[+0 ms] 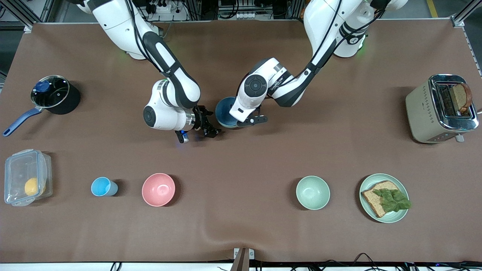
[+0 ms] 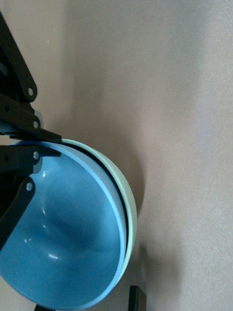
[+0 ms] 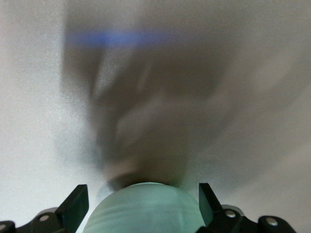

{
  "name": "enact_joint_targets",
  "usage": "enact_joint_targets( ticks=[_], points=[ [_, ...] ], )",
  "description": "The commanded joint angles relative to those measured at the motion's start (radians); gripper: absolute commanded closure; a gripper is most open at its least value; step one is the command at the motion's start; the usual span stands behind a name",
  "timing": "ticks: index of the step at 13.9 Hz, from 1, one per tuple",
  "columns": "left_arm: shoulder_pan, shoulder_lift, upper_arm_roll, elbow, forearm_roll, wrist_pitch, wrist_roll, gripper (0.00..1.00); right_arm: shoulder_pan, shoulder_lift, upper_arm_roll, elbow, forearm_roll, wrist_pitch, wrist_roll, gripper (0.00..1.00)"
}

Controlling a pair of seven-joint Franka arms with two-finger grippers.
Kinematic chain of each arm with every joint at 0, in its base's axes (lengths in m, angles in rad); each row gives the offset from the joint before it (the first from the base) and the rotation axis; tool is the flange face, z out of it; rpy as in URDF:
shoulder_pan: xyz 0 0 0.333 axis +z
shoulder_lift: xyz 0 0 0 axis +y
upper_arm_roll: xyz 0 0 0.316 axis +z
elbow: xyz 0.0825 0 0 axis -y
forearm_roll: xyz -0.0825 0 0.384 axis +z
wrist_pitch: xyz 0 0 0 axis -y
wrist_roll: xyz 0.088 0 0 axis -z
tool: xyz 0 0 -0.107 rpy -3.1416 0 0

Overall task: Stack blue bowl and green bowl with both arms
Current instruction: 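Open both grippers and lift them away from the stacked bowls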

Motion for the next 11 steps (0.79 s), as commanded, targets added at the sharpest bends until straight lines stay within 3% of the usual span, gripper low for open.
enact_joint_targets(
  ticks=[1, 3, 4, 5, 6, 11],
  points=[
    [-0.014, 0.022, 0.006, 0.024, 0.031, 0.004, -0.034, 1.0, -0.015, 0.001, 0.012, -0.003, 0.023, 0.001, -0.03, 0.0],
    [-0.011, 0.022, 0.006, 0.024, 0.029, 0.004, -0.036, 0.98, -0.015, 0.001, 0.012, -0.003, 0.023, 0.001, -0.03, 0.0],
    [-0.008, 0.022, 0.006, 0.026, 0.028, 0.004, -0.043, 0.75, -0.015, 0.0, 0.011, -0.003, 0.025, 0.001, -0.03, 0.0],
    [-0.006, 0.026, 0.006, 0.026, 0.032, 0.004, -0.05, 0.25, -0.015, 0.0, 0.011, -0.003, 0.025, 0.001, -0.03, 0.0],
    [-0.015, 0.029, 0.011, 0.026, 0.046, 0.004, -0.039, 0.0, -0.013, 0.001, 0.011, -0.003, 0.023, 0.003, -0.031, 0.0],
    [-0.009, 0.023, 0.009, 0.065, 0.087, -0.002, -0.054, 0.0, -0.016, -0.002, 0.011, -0.004, 0.023, -0.009, -0.045, 0.0]
  ],
)
